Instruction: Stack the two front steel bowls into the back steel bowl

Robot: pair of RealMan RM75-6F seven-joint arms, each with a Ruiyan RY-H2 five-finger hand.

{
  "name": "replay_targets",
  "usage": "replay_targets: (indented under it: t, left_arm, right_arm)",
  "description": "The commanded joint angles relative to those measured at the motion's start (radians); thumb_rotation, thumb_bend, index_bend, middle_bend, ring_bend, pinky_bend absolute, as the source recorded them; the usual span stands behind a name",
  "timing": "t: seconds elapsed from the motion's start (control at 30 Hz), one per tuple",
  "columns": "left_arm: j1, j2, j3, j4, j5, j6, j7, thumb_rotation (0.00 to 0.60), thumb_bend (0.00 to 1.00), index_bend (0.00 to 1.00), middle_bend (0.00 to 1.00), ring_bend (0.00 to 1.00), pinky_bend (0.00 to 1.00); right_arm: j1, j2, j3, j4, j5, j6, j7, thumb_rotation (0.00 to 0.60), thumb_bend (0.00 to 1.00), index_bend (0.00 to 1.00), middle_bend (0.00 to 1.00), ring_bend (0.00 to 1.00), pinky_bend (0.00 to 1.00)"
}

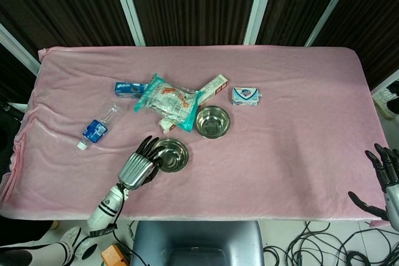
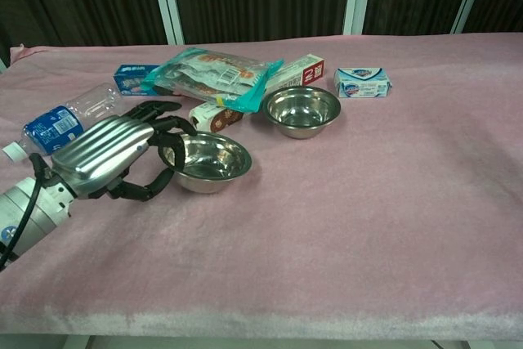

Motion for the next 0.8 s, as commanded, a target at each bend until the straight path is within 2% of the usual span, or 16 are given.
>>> replay_targets:
  t: [0.03, 0.1, 0.27, 0.47, 0.67, 0.8]
  left_arm:
    - [-0.024, -0.016, -0.015, 0.02, 0.021, 0.067, -0.012, 0.6, 0.52, 0.73, 0.23, 0.04, 0.0]
    - [-0.046, -0.012, -0.031, 0.011, 0.029, 0.088, -0.002, 0.6, 0.51, 0.73, 0.23, 0.04, 0.0]
    - [-0.109, -0.004, -0.074, -0.054, 0.023, 0.091, -0.099, 0.6, 0.5, 0.73, 0.24, 0.04, 0.0]
    - [-0.199, -0.043, -0.154, -0.049, -0.014, 0.064, -0.075, 0.6, 0.5, 0.73, 0.24, 0.03, 0.0]
    - [-0.301, -0.12, -0.273, 0.015, -0.106, 0.017, -0.033, 0.6, 0.51, 0.73, 0.24, 0.03, 0.0]
    - [-0.387, -0.196, -0.35, 0.107, -0.178, -0.027, -0.013, 0.6, 0.51, 0.73, 0.24, 0.03, 0.0]
  right_arm:
    - [-0.012, 0.009, 0.003, -0.001, -0.014, 0.017, 0.035, 0.6, 0.3, 0.0, 0.0, 0.0, 0.0]
    - [-0.016, 0.028, -0.006, -0.005, -0.028, 0.023, 0.094, 0.6, 0.3, 0.0, 0.0, 0.0, 0.0]
    - [-0.05, 0.035, 0.014, 0.023, -0.005, 0.078, 0.17, 0.6, 0.3, 0.0, 0.0, 0.0, 0.0]
    - [-0.062, 0.038, 0.02, 0.049, 0.003, 0.078, 0.217, 0.6, 0.3, 0.0, 0.0, 0.0, 0.0]
    - [-0.067, 0.046, 0.022, 0.062, 0.001, 0.069, 0.251, 0.6, 0.3, 0.0, 0.0, 0.0, 0.0]
    - [-0.074, 0.054, 0.027, 0.071, 0.006, 0.074, 0.292, 0.6, 0.3, 0.0, 0.0, 0.0, 0.0]
